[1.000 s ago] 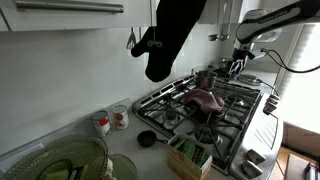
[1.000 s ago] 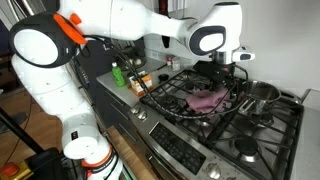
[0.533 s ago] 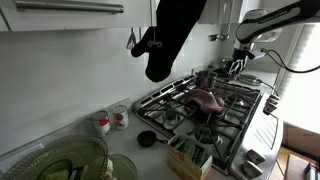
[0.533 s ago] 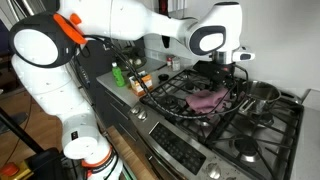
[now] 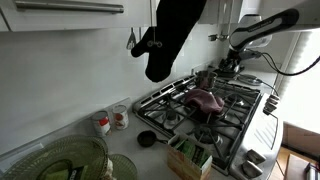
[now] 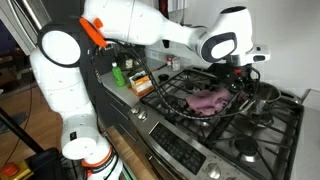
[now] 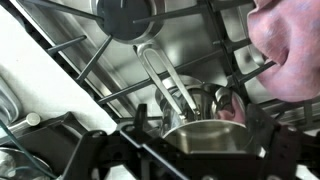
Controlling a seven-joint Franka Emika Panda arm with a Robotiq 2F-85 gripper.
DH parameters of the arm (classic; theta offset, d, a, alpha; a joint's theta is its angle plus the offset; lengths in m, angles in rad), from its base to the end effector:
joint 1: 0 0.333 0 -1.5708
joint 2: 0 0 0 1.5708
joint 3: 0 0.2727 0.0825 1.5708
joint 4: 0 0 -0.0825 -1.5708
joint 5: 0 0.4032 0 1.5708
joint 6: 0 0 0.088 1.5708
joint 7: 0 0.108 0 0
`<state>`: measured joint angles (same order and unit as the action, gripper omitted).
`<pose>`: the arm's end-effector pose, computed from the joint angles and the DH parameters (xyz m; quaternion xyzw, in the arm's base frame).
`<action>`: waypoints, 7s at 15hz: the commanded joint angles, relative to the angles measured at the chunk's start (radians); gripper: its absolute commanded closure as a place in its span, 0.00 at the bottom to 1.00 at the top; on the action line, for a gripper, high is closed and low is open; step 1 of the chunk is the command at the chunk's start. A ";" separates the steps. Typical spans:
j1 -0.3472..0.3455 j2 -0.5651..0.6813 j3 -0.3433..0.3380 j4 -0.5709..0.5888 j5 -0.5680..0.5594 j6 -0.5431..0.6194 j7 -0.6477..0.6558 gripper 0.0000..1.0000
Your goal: Slide the pot from the rear right stove plate onto the front right stove plate, pick up the pink towel and use it to wipe the rear right stove plate before putting it down on the middle stove plate
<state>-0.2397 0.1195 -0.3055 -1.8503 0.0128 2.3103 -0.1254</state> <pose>0.5470 -0.3253 0.4443 0.9635 -0.2046 0.1586 0.0681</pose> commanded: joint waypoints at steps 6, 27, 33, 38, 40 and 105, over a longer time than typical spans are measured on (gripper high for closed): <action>-0.082 0.242 0.046 0.225 0.191 0.051 0.095 0.00; -0.129 0.428 0.024 0.370 0.169 0.052 0.366 0.71; -0.151 0.419 0.011 0.382 0.165 -0.017 0.364 1.00; -0.166 0.408 0.003 0.371 0.158 -0.055 0.354 0.99; -0.163 0.397 -0.007 0.353 0.146 -0.053 0.356 0.99; 0.030 0.048 0.158 0.011 0.172 -0.143 -0.039 0.00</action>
<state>-0.2104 0.1672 -0.1466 -1.8433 0.1852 2.1719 -0.1644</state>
